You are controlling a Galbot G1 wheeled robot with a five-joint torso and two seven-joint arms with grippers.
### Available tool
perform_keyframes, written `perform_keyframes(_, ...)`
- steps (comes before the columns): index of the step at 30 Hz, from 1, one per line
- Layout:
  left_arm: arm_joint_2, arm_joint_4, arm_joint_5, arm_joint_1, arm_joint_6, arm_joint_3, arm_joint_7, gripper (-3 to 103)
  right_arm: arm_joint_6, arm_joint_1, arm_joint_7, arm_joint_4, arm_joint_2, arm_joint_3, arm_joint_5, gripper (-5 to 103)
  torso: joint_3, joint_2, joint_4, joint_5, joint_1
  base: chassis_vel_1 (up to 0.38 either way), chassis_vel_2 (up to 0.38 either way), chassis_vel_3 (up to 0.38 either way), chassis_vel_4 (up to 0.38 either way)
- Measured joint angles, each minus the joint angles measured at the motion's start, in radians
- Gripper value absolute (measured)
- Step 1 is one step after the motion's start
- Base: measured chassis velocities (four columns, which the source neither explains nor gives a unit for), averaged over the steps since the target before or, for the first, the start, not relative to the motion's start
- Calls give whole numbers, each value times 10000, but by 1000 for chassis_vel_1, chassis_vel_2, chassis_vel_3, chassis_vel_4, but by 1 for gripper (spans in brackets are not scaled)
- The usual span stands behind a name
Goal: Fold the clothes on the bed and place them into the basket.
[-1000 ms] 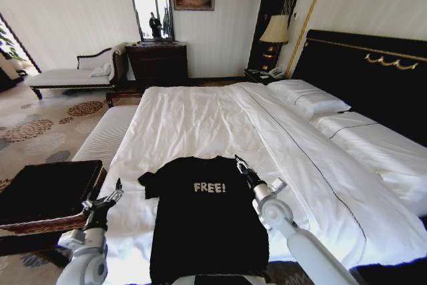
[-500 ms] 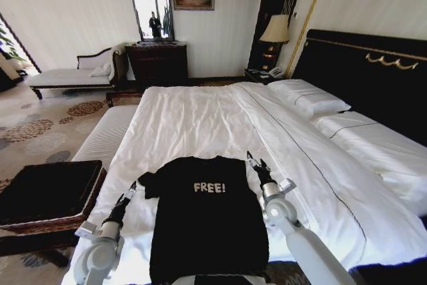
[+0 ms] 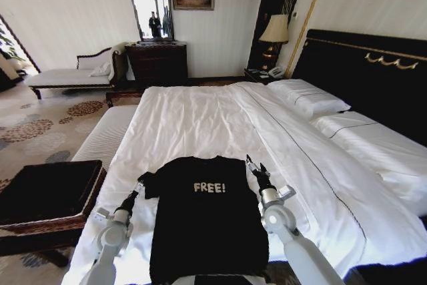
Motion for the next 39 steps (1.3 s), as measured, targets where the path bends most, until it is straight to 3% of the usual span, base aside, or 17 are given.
perform_keyframes(10, 163, 514, 42, -448, -151, 44, 91, 100, -12, -111, 101, -11, 169, -16, -139, 100, 0, 0, 1, 1, 0, 0, 0, 0, 0)
perform_keyframes(14, 242, 748, 113, -570, -215, 49, 174, 81, -30, -182, 165, 0, 277, -17, -163, 100, 0, 0, 1, 2, 1, 0, 0, 0, 0)
perform_keyframes(15, 242, 748, 113, -570, -215, 49, 174, 81, -30, -182, 165, 0, 277, -17, -163, 100, 0, 0, 1, 2, 1, 0, 0, 0, 0)
perform_keyframes(18, 304, 811, 127, -574, -225, 142, 301, 66, -33, -276, 187, -28, 471, -18, -279, 100, 0, 0, 1, 2, 0, 0, 0, 0, 0)
perform_keyframes(22, 299, 866, 176, -566, -225, 274, 317, 56, -41, -343, 231, -39, 634, -36, -352, 100, -1, 0, 1, 2, 0, 0, 0, 0, 0)
perform_keyframes(29, 232, 934, 183, -605, -226, 347, 340, 52, -49, -398, 282, -39, 668, 42, -393, 100, 0, 0, 2, 1, 0, 0, 0, 0, 0)
perform_keyframes(32, 257, 1030, 188, -661, -231, 349, 370, 39, -51, -428, 290, -70, 639, 112, -406, 100, -1, 0, 1, 1, 0, 0, 0, 0, 0)
perform_keyframes(33, 257, 1030, 188, -661, -231, 349, 370, 39, -51, -428, 290, -70, 639, 112, -406, 100, -1, 0, 1, 1, 0, 0, 0, 0, 0)
perform_keyframes(36, 271, 1106, 197, -730, -261, 351, 400, 23, -51, -440, 295, -147, 692, 130, -449, 100, 0, 0, 1, 2, 0, 0, 0, 0, 0)
perform_keyframes(38, 272, 1107, 198, -741, -262, 354, 404, 23, -52, -443, 298, -164, 715, 123, -456, 100, 0, 0, 1, 2, 0, 0, 0, 0, 0)
perform_keyframes(39, 272, 1107, 198, -749, -263, 355, 406, 18, -52, -443, 304, -184, 730, 111, -469, 100, 0, 0, 1, 2, 0, 0, 0, 0, 0)
